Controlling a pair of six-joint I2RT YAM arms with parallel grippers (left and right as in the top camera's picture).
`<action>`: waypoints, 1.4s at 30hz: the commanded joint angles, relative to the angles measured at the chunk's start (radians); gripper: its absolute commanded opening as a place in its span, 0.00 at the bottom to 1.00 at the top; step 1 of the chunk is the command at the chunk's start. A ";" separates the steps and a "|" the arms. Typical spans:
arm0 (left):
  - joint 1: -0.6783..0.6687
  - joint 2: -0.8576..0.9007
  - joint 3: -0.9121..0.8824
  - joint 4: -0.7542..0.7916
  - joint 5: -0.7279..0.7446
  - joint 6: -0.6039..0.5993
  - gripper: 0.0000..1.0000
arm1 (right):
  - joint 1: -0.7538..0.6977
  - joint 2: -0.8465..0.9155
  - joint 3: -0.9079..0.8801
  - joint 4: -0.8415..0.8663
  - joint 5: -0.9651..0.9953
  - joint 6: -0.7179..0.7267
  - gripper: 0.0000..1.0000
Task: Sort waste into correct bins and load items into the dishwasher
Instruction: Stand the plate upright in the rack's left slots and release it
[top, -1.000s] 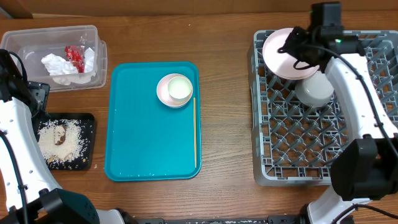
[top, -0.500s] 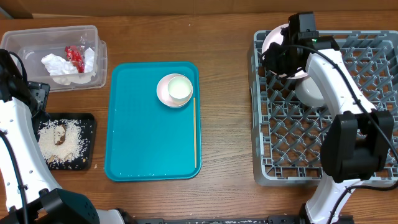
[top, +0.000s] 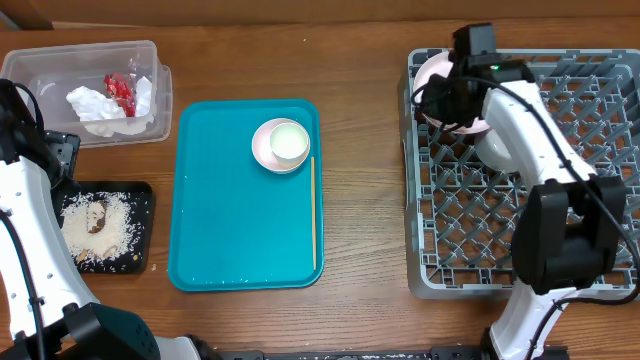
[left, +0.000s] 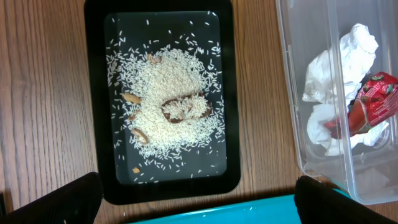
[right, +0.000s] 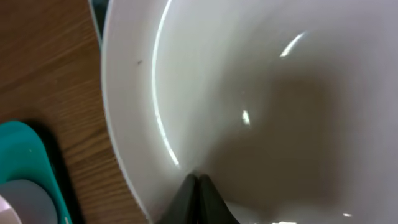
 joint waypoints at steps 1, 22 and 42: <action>0.002 0.002 0.002 -0.002 -0.018 0.016 1.00 | 0.048 -0.002 -0.010 -0.001 0.098 0.014 0.04; 0.002 0.002 0.002 -0.002 -0.018 0.016 1.00 | 0.083 0.060 0.001 -0.057 0.243 0.079 0.04; 0.002 0.002 0.002 -0.002 -0.017 0.016 1.00 | 0.061 -0.304 0.310 -0.162 0.129 0.011 0.23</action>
